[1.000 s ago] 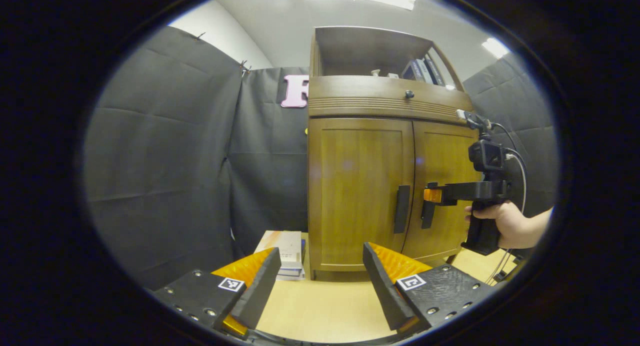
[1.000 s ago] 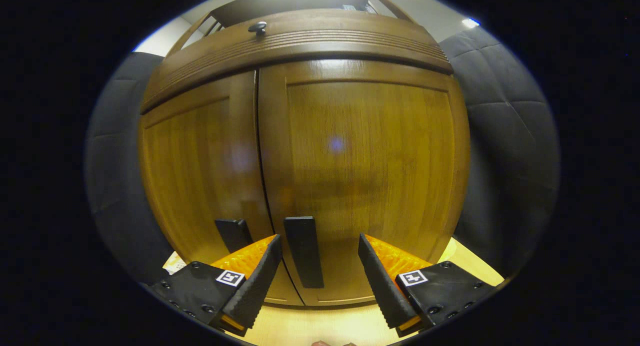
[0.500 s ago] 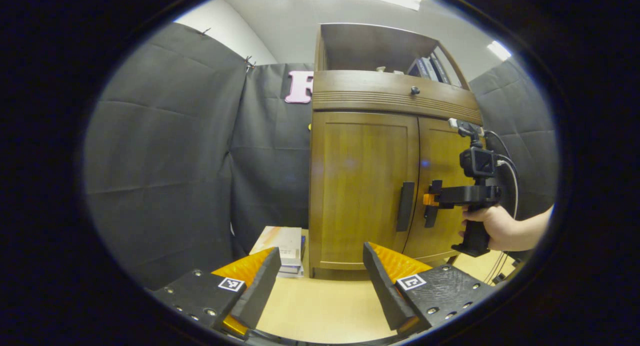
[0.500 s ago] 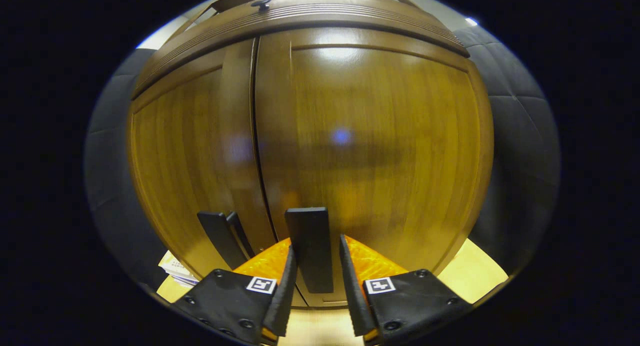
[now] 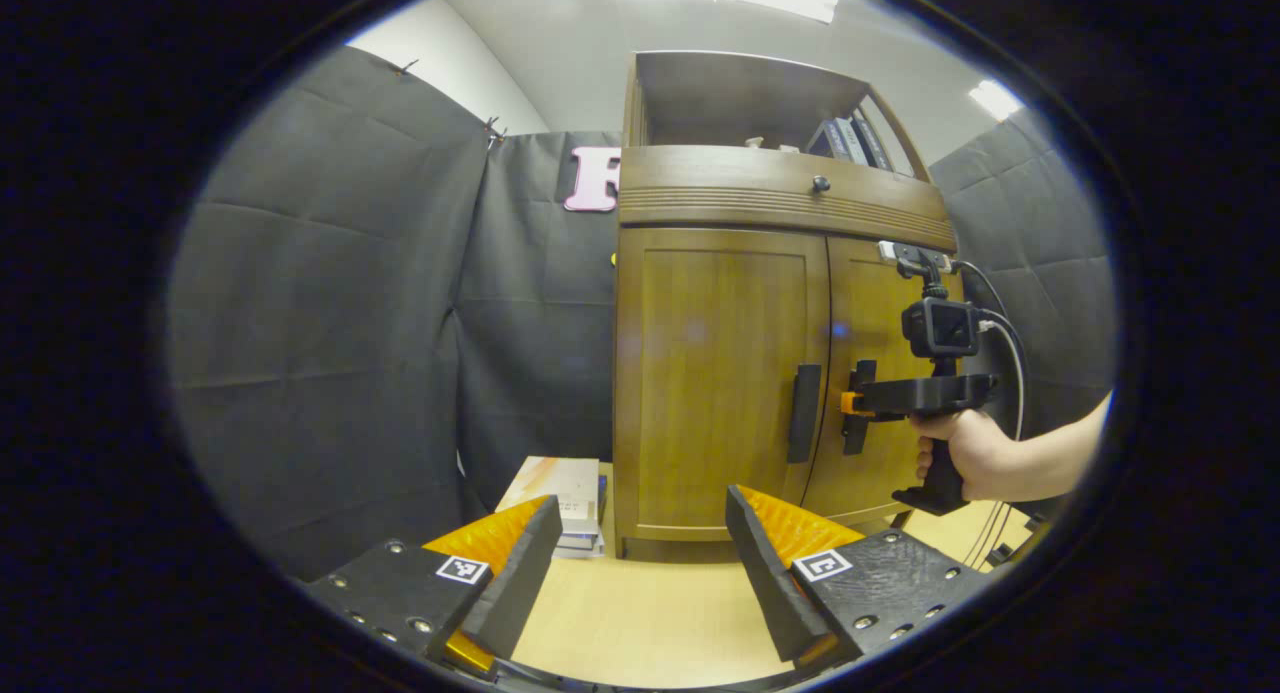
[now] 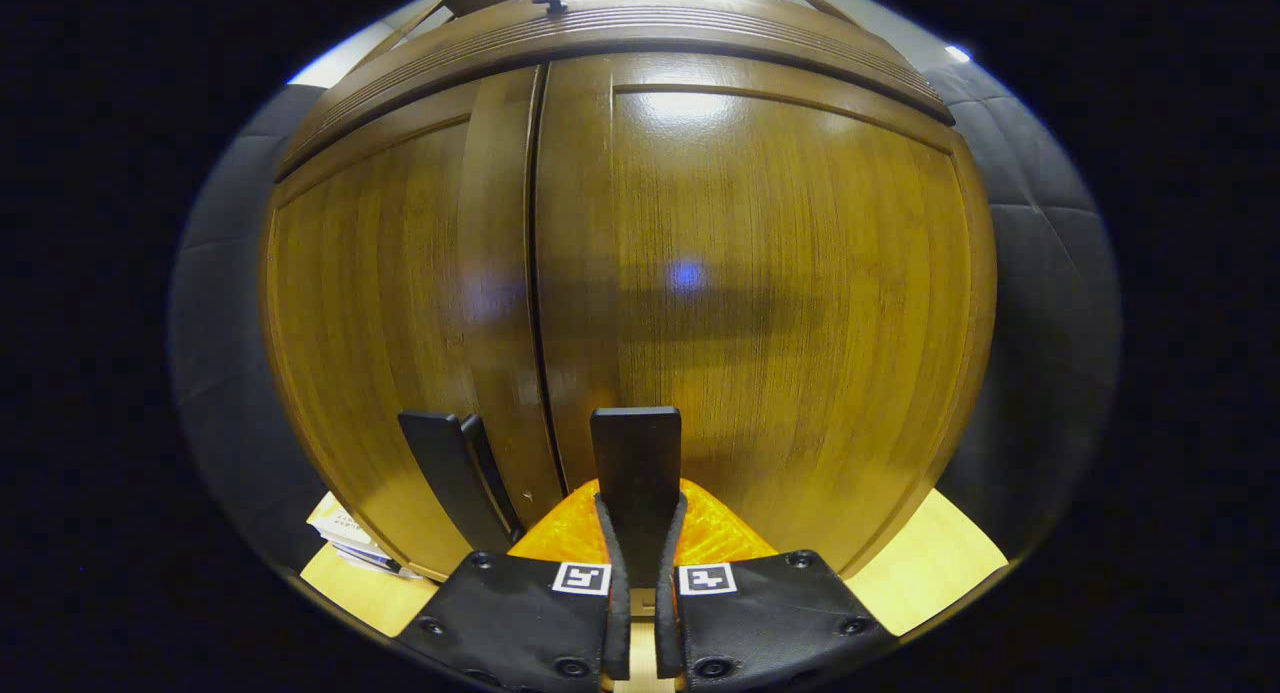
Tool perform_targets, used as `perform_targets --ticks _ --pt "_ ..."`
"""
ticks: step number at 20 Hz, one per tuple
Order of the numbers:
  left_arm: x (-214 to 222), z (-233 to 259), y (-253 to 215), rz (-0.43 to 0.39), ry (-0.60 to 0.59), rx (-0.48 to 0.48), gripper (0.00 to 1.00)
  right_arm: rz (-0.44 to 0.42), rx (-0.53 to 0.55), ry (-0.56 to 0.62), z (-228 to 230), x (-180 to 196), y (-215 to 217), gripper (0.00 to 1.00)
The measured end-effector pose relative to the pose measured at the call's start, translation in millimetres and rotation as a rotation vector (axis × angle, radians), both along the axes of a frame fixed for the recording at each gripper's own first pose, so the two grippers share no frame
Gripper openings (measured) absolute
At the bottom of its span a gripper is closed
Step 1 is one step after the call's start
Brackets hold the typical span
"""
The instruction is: Open the right door of the double-door shoe cabinet with the right hand, and open the left door with the left hand.
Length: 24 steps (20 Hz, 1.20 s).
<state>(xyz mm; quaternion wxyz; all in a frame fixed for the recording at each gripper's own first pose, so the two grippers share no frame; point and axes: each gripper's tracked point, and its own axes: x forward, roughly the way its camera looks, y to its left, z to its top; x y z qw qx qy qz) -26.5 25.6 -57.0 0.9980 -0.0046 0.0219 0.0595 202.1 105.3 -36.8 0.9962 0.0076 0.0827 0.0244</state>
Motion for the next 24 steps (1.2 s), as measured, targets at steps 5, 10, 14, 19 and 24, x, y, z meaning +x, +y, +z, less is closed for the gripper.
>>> perform_targets --ticks 5,10,14,19,24 --pt "1 5 1 -0.017 -0.013 0.008 0.95 -0.007 -0.019 -0.008 1 -2 -3 0.07" --pt "1 6 -12 -0.076 -0.03 -0.013 0.96 0.033 -0.003 -0.011 2 -4 -2 0.11" --pt "-7 14 -30 -0.158 -0.051 -0.054 0.95 0.088 -0.001 -0.008 4 -5 1 0.07" --pt "4 31 -52 -0.198 -0.069 -0.036 0.96 0.156 0.0 -0.007 25 -12 1 0.11" --pt "-5 46 -77 -0.15 -0.097 -0.072 0.95 0.266 -0.014 0.003 33 -20 -1 0.07"
